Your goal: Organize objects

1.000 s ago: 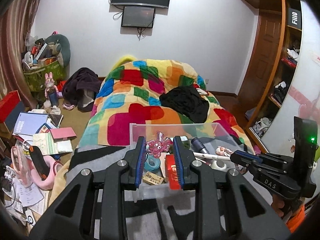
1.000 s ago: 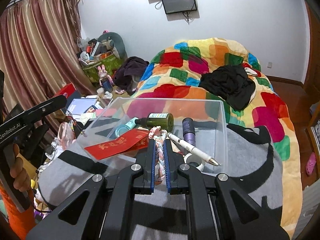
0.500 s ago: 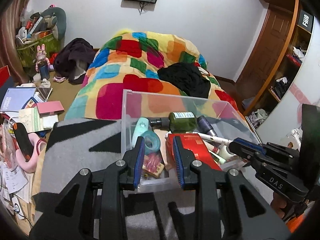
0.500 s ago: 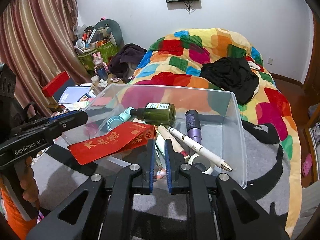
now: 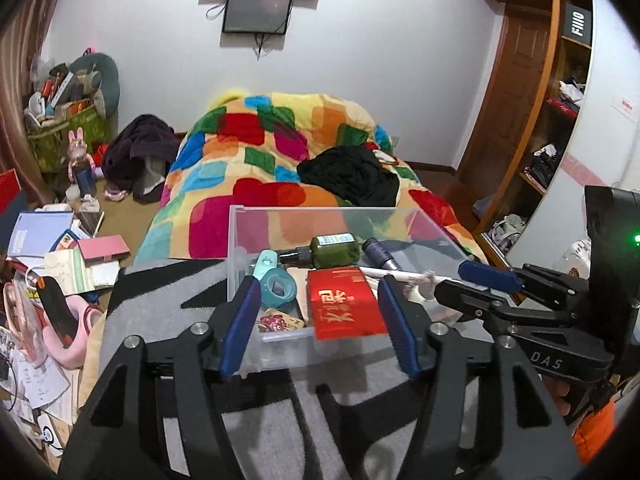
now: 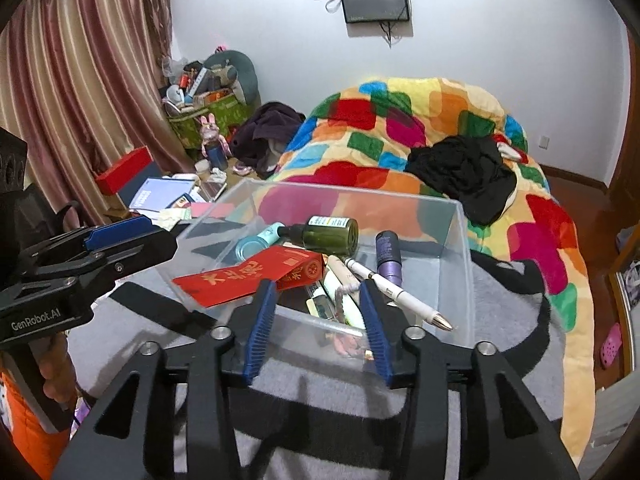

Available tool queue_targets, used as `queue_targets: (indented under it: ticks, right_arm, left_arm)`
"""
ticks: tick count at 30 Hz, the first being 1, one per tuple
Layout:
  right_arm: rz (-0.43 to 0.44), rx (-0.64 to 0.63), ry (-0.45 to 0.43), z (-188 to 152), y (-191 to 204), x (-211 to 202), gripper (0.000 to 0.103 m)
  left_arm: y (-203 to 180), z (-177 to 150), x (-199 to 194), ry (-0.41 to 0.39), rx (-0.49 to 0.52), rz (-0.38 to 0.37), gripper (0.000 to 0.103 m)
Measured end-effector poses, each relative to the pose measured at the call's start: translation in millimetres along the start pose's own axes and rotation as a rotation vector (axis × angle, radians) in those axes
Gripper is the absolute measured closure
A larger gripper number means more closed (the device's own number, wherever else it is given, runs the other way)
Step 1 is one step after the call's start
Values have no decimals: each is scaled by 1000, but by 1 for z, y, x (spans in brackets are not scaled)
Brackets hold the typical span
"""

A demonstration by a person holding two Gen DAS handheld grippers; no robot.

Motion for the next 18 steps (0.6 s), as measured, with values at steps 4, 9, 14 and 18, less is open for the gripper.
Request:
queue_targets:
  ticks: [4,9,14,18]
  right_arm:
    - [-10,-7,-47,0,0,-18,51]
    - [-28,-18,-77,-10,-5,-32,48]
    - [-46,-19,-84,-23,-10,-39,37]
    - [-43,-12,-77,-32,-13,-40,37]
  left_arm:
    - [-7,-5,-9,-24,31,24,34]
    - [-10,-18,-13,-38,30,38,26]
    - [-12,-34,-8,-25,18,49,24]
    - [-16,-43,-8,-27,19,54,19]
Point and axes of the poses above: each gripper's, at about its wrist camera, not at the fingertips, and x roughly the way its jaws point, y to its left, z to its top, the point moved 10 cm from there along x, roughly the way its jaws point, and after that the axes turned 7 degrees about -z, right-handed, at the moved point
